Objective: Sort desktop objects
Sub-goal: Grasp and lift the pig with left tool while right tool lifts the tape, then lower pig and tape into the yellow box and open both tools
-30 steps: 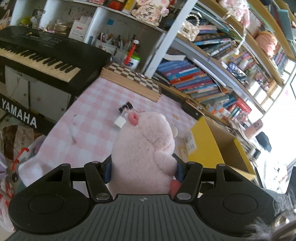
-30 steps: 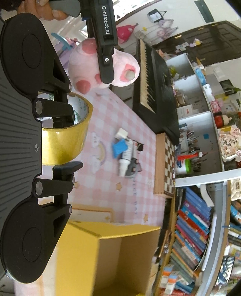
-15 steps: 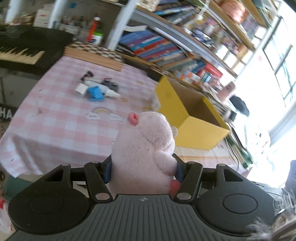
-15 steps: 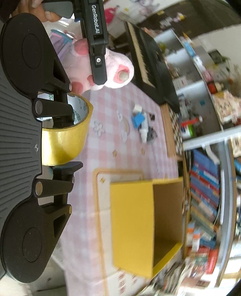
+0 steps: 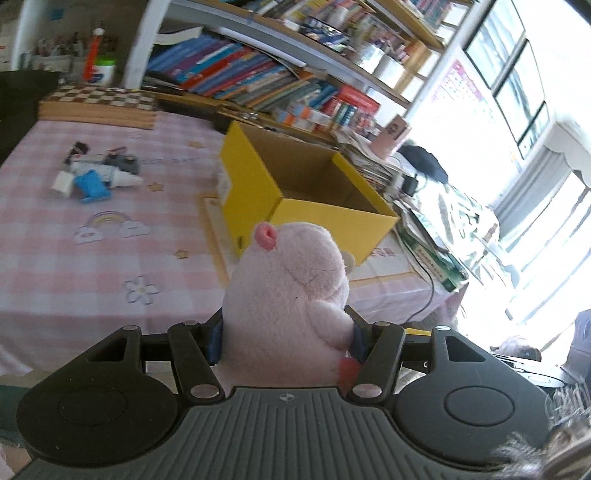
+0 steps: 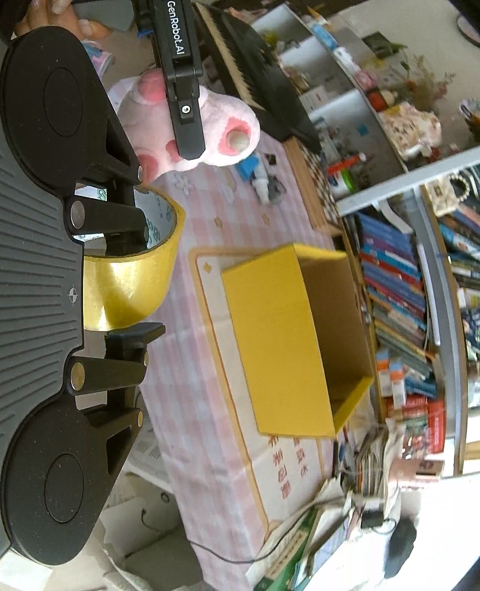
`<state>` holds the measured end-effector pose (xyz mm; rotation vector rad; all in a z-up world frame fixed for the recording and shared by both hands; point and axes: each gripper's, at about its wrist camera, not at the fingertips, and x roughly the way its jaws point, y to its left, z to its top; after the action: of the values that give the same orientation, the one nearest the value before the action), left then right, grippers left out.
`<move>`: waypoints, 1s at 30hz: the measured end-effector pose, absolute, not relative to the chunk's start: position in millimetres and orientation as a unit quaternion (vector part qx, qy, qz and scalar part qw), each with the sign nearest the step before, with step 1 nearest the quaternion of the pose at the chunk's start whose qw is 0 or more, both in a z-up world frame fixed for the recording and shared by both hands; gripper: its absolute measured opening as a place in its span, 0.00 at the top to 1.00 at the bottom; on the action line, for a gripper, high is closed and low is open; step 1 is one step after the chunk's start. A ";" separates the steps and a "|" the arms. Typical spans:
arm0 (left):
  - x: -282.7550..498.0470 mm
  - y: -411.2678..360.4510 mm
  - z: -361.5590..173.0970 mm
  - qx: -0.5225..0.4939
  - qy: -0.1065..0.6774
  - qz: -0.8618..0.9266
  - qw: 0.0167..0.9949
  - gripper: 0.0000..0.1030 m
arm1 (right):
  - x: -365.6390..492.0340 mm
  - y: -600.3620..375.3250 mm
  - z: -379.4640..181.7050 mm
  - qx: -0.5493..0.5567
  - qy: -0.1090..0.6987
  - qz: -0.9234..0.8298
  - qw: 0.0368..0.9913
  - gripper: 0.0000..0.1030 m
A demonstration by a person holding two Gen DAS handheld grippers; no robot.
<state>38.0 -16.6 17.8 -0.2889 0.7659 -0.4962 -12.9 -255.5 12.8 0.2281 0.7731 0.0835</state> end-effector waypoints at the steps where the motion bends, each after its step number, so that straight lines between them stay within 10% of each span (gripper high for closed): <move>1: 40.1 -20.7 17.7 -0.138 0.370 -0.242 0.886 0.43 | -12.0 -259.1 12.3 0.111 0.377 0.038 0.919 0.70; 30: 178.8 -138.9 76.5 -0.093 0.272 -0.201 0.937 0.43 | 166.1 -350.7 66.5 0.030 0.292 0.129 0.947 0.69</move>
<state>178.8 -138.9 76.5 -0.1894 0.5553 -0.4099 166.1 -350.7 66.5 0.0616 0.5936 0.2617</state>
